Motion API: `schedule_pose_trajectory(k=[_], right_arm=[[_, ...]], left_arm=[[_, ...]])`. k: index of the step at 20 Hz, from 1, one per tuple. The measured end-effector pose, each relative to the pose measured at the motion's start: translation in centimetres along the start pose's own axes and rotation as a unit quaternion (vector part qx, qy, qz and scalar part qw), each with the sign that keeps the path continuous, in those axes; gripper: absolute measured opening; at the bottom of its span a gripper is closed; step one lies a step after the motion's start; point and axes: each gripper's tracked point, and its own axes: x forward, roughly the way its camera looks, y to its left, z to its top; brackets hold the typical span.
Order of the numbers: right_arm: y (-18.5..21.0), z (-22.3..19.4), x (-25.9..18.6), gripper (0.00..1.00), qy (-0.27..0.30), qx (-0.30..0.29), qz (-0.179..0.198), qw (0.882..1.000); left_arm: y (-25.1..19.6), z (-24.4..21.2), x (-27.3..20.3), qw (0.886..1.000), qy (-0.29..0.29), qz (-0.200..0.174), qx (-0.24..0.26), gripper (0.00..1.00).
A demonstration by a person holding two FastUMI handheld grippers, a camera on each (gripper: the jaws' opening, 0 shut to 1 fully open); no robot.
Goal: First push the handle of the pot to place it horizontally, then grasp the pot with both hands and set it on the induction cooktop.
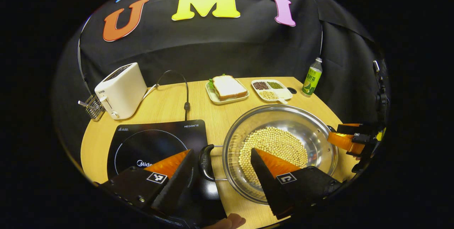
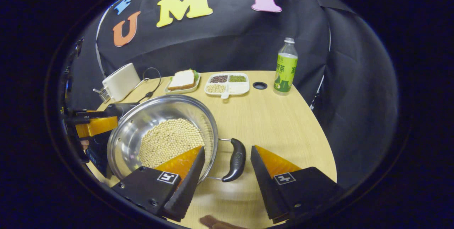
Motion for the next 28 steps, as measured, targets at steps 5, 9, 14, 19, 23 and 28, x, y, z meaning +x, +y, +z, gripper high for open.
schedule_pose_trajectory(k=[5, 9, 14, 19, 23, 28], right_arm=[[0.5, -0.3, 0.8, 0.78, 0.021, 0.016, 0.01, 1.0], [0.6, -1.0, 1.3, 0.76, 0.039, 0.027, 0.005, 0.999], [0.6, -1.0, 1.6, 0.67, 0.042, 0.036, 0.002, 0.998], [0.6, -1.6, 2.3, 0.67, 0.062, 0.048, -0.002, 0.997], [1.1, -1.8, 1.8, 0.61, 0.074, 0.057, -0.011, 0.996], [1.8, -1.9, -0.3, 0.59, 0.061, 0.05, -0.019, 0.997]], left_arm=[[0.5, -1.2, 1.0, 0.999, 0.038, -0.004, -0.006, 0.95], [1.2, -2.2, 1.7, 0.998, 0.061, 0.005, -0.003, 0.84], [1.4, -3.0, 2.5, 0.996, 0.076, -0.01, -0.04, 0.53], [1.6, -3.0, 2.2, 0.997, 0.072, -0.011, -0.034, 0.6], [1.6, -3.0, 2.2, 0.997, 0.068, -0.018, -0.033, 0.57], [1.9, -3.4, 0.2, 0.998, 0.05, -0.016, -0.028, 0.55]])
